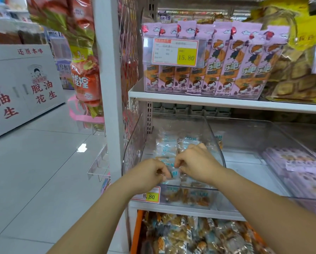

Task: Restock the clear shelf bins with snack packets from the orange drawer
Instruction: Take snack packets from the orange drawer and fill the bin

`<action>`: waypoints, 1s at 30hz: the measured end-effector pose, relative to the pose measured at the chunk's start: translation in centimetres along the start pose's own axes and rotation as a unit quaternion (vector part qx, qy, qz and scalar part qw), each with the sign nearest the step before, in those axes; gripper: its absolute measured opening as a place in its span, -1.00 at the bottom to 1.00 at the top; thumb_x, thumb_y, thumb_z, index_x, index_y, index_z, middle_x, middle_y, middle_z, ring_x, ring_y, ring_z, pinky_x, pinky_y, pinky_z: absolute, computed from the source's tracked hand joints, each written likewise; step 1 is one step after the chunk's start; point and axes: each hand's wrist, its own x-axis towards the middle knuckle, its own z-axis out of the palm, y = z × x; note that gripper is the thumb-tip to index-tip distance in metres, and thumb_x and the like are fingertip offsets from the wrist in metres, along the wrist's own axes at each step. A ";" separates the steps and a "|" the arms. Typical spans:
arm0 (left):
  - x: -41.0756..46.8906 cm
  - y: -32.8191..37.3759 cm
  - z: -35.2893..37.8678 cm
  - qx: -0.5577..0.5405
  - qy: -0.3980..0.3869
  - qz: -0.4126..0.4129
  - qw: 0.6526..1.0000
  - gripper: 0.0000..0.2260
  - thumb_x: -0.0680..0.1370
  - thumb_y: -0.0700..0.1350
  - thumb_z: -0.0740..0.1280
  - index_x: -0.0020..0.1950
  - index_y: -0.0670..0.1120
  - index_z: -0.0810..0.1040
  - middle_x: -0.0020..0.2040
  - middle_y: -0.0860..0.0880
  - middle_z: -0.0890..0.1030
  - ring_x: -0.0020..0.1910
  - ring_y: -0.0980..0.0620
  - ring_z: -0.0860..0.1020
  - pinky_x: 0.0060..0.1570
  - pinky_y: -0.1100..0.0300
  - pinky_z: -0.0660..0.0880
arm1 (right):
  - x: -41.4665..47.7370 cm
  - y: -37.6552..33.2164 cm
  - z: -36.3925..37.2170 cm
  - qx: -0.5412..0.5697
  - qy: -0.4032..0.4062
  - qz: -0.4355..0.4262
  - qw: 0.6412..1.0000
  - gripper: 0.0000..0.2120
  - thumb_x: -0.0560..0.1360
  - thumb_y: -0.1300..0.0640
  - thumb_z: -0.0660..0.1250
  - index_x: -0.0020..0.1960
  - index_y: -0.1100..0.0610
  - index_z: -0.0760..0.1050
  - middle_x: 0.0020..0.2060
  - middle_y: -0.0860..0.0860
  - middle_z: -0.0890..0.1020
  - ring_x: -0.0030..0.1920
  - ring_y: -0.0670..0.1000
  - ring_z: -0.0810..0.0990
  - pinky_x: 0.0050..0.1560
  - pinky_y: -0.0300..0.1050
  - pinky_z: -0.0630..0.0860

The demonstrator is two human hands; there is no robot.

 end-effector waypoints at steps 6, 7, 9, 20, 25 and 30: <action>-0.1 -0.3 -0.8 -0.049 0.049 -0.037 0.997 -0.82 0.49 -0.15 0.44 0.08 -0.01 0.59 -0.05 0.11 0.59 -0.10 0.18 0.57 -0.12 0.41 0.45 | -1.3 0.3 -1.4 0.005 -0.018 -0.005 1.000 -0.78 0.56 0.04 0.27 0.17 -0.14 0.56 0.09 -0.20 0.62 0.19 -0.06 0.42 0.22 -0.10 0.15; -0.4 -0.3 -1.2 -0.048 0.055 -0.042 0.996 -0.79 0.47 -0.09 0.47 0.08 0.04 0.57 -0.04 0.14 0.56 -0.06 0.14 0.57 -0.11 0.37 0.45 | -1.8 0.5 -2.0 0.017 -0.007 0.000 1.000 -0.78 0.57 0.04 0.26 0.17 -0.14 0.56 0.11 -0.21 0.61 0.20 -0.08 0.43 0.24 -0.10 0.15; -0.9 -0.3 -1.9 -0.031 0.051 -0.050 0.997 -0.71 0.45 0.00 0.47 0.14 0.08 0.54 0.01 0.15 0.53 0.02 0.10 0.56 -0.03 0.28 0.46 | -3.0 1.1 -3.1 0.022 -0.007 -0.001 1.000 -0.78 0.57 0.01 0.25 0.18 -0.14 0.56 0.15 -0.23 0.58 0.23 -0.11 0.44 0.28 -0.13 0.15; 0.5 0.8 -0.1 0.138 -0.079 -0.051 0.986 -0.62 0.67 -0.07 0.11 0.51 0.03 0.27 0.47 -0.11 0.28 0.37 -0.07 0.37 0.27 0.18 0.31 | -5.6 2.4 -2.6 -0.074 -0.129 -0.054 0.987 -0.68 0.59 -0.19 0.09 0.17 -0.17 0.55 0.23 -0.20 0.53 0.33 -0.15 0.35 0.45 0.07 -0.32; 0.6 0.6 -0.4 0.134 -0.020 -0.089 0.987 -0.64 0.59 0.01 0.29 0.38 0.00 0.45 0.33 -0.01 0.49 0.24 0.02 0.48 0.17 0.23 0.36 | -5.1 2.7 -2.6 -0.111 -0.130 -0.032 0.985 -0.77 0.55 -0.07 0.24 0.17 -0.16 0.56 0.19 -0.18 0.55 0.29 -0.14 0.42 0.45 0.11 -0.33; 1.2 0.3 -0.1 0.088 0.001 -0.116 0.989 -0.56 0.47 0.07 0.43 0.31 0.00 0.49 0.23 -0.01 0.53 0.13 0.03 0.50 0.04 0.26 0.35 | -4.6 2.1 -1.8 -0.167 -0.071 0.001 0.983 -0.81 0.52 0.17 0.28 0.04 -0.05 0.59 0.01 -0.11 0.60 0.06 -0.07 0.56 0.45 0.06 -0.29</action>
